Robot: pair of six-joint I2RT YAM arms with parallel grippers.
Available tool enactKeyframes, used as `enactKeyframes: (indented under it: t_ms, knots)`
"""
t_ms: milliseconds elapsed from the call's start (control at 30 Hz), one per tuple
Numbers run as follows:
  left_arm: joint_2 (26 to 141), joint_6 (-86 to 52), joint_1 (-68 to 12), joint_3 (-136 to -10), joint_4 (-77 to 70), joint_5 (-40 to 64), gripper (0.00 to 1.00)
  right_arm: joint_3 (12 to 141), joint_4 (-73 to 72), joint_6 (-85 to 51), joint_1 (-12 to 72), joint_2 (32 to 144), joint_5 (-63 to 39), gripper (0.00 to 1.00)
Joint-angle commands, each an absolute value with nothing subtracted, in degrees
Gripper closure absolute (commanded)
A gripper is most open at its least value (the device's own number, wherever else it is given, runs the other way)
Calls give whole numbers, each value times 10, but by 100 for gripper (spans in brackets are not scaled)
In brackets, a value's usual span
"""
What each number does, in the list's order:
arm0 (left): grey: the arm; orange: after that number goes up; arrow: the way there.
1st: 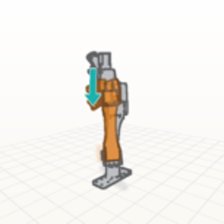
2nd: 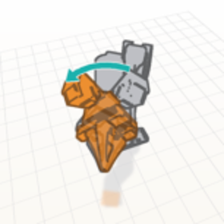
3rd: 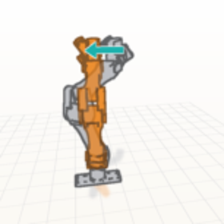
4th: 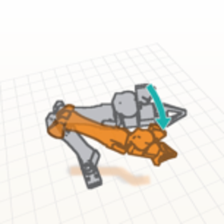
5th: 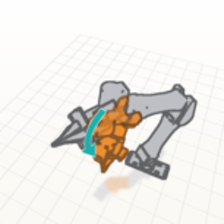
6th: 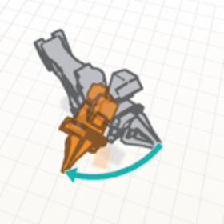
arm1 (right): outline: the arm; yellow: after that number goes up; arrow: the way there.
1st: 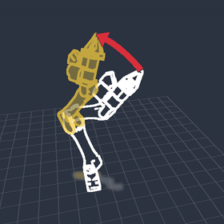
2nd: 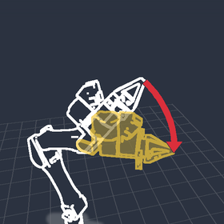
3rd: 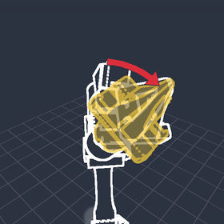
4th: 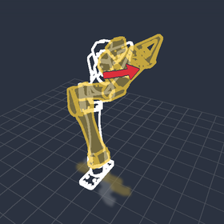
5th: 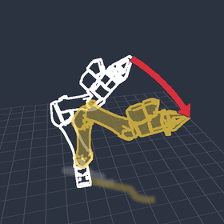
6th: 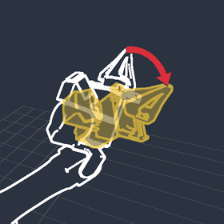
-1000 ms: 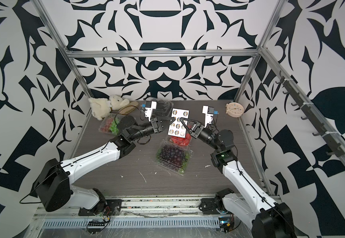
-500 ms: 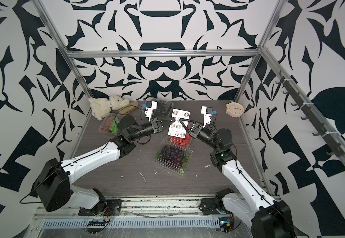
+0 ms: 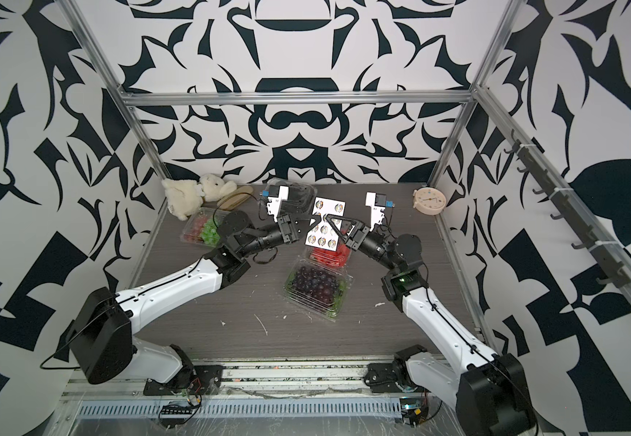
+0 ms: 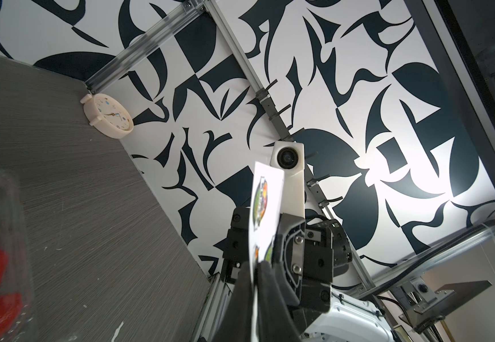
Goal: Label fruit boxes
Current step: Adjust the label sticker.
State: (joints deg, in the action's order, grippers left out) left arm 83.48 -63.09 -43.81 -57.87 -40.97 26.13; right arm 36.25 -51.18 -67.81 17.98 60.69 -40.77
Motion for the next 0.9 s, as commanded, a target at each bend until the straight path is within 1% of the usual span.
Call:
enactKeyframes:
  t_ms: [0, 133, 200, 433, 567, 633, 767, 867]
  knots:
    - [840, -631, -436, -592, -419, 265, 91, 376, -606, -713, 181, 610, -426, 100]
    - [836, -633, -433, -589, -422, 265, 88, 373, -617, -715, 181, 607, -426, 100]
    - [830, -641, -426, -582, -430, 265, 83, 372, -616, -714, 181, 604, -427, 100]
    - [821, -676, -407, -564, -494, 280, 79, 375, -622, -718, 181, 608, -434, 100]
    - [843, -692, -407, -578, -508, 306, 79, 378, -638, -728, 180, 616, -439, 100]
    - [857, -710, -407, -578, -536, 312, 82, 378, -641, -732, 181, 619, -440, 100]
    - [876, -729, -407, -588, -563, 331, 83, 380, -639, -730, 181, 619, -440, 100]
    - [882, -734, -408, -591, -570, 335, 87, 381, -639, -730, 181, 619, -441, 100]
